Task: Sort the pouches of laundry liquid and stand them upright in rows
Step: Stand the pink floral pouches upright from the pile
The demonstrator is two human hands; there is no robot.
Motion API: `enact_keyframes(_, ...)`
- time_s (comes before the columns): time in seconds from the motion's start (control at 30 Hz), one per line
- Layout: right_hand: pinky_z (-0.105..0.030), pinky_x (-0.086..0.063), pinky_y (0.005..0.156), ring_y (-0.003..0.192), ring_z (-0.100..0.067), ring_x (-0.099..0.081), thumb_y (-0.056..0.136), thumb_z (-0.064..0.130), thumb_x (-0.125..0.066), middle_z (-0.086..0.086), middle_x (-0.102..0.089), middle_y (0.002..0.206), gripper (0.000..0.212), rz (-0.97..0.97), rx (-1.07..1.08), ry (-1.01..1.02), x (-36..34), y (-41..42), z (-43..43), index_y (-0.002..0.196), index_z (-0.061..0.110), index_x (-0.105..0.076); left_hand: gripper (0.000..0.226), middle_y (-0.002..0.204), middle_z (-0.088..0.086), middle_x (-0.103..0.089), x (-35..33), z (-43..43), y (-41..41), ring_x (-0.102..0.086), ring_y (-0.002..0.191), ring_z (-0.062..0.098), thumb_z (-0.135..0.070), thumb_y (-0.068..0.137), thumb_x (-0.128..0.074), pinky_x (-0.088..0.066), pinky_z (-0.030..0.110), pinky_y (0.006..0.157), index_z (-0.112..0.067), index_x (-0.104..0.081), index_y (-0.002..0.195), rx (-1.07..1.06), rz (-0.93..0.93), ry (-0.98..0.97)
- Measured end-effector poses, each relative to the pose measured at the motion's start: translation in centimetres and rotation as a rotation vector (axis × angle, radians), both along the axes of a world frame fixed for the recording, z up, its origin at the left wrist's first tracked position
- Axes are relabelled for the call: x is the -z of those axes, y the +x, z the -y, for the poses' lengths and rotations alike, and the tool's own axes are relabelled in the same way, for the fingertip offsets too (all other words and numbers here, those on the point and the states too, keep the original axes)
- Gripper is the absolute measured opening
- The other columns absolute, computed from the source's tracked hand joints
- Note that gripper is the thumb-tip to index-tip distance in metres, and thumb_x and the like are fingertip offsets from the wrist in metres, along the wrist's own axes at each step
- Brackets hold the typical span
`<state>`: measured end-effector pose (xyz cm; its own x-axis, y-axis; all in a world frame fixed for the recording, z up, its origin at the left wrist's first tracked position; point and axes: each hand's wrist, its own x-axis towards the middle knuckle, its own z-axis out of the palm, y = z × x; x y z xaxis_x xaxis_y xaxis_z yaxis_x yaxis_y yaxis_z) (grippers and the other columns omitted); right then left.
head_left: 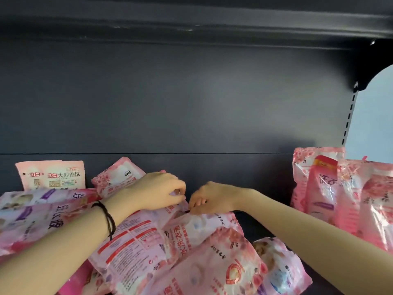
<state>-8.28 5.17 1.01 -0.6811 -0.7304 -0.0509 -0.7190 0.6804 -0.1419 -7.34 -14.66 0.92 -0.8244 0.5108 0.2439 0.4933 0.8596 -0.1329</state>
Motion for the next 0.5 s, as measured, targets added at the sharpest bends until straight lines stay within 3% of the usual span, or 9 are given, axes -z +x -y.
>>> enact_keyframes(0.1, -0.032, -0.054, 0.08, 0.088, -0.015, -0.064, 0.09, 0.038, -0.057, 0.001, -0.07, 0.091, 0.026, 0.099, 0.069, -0.112, 1.2, -0.6, 0.7, 0.091, 0.016, -0.07, 0.017, 0.092, -0.02, -0.06, -0.4, 0.5, 0.1, -0.055, 0.101, 0.006, -0.048, 0.092, -0.048, -0.046, 0.031, 0.076, -0.036, -0.06, 0.092, -0.047, 0.066, 0.128)
enact_keyframes(0.17, -0.032, -0.054, 0.078, 0.083, -0.014, -0.063, 0.089, 0.034, -0.059, 0.0, -0.069, 0.087, 0.02, 0.114, 0.092, -0.179, 1.4, -0.8, 0.4, 0.086, 0.016, -0.069, 0.017, 0.094, -0.019, -0.063, -0.7, 0.6, 0.2, -0.06, 0.092, 0.003, -0.047, 0.091, -0.051, -0.052, 0.034, 0.081, -0.035, -0.063, 0.091, -0.069, 0.109, 0.233)
enact_keyframes(0.3, -0.029, -0.051, 0.078, 0.081, -0.007, -0.057, 0.092, 0.032, -0.057, 0.014, -0.061, 0.08, 0.016, 0.056, 0.067, -0.235, 1.0, -0.3, -1.0, 0.079, 0.025, -0.062, 0.01, 0.094, -0.019, -0.068, -0.9, 0.3, 0.5, -0.061, 0.091, -0.005, -0.038, 0.092, -0.057, -0.05, 0.026, 0.086, -0.036, -0.067, 0.089, -0.043, 0.199, 0.474)
enact_keyframes(0.4, -0.027, -0.051, 0.075, 0.078, -0.006, -0.057, 0.092, 0.03, -0.058, 0.015, -0.06, 0.077, 0.017, 0.0, 0.092, -0.287, 0.3, 0.1, -2.5, 0.077, 0.025, -0.062, 0.014, 0.098, -0.019, -0.068, -0.9, 0.0, 0.7, -0.06, 0.097, -0.004, -0.041, 0.092, -0.058, -0.048, 0.024, 0.09, -0.033, -0.069, 0.095, -0.064, 0.235, 0.534)
enact_keyframes(0.5, -0.011, -0.044, 0.066, 0.074, -0.005, -0.057, 0.093, 0.024, -0.058, 0.01, -0.062, 0.079, 0.015, -0.089, 0.136, -0.398, -0.8, 0.2, -4.6, 0.085, 0.015, -0.067, 0.018, 0.105, -0.02, -0.065, -1.0, -0.4, 0.8, -0.058, 0.102, -0.003, -0.046, 0.091, -0.056, -0.046, 0.025, 0.093, -0.036, -0.066, 0.101, -0.102, 0.258, 0.582)
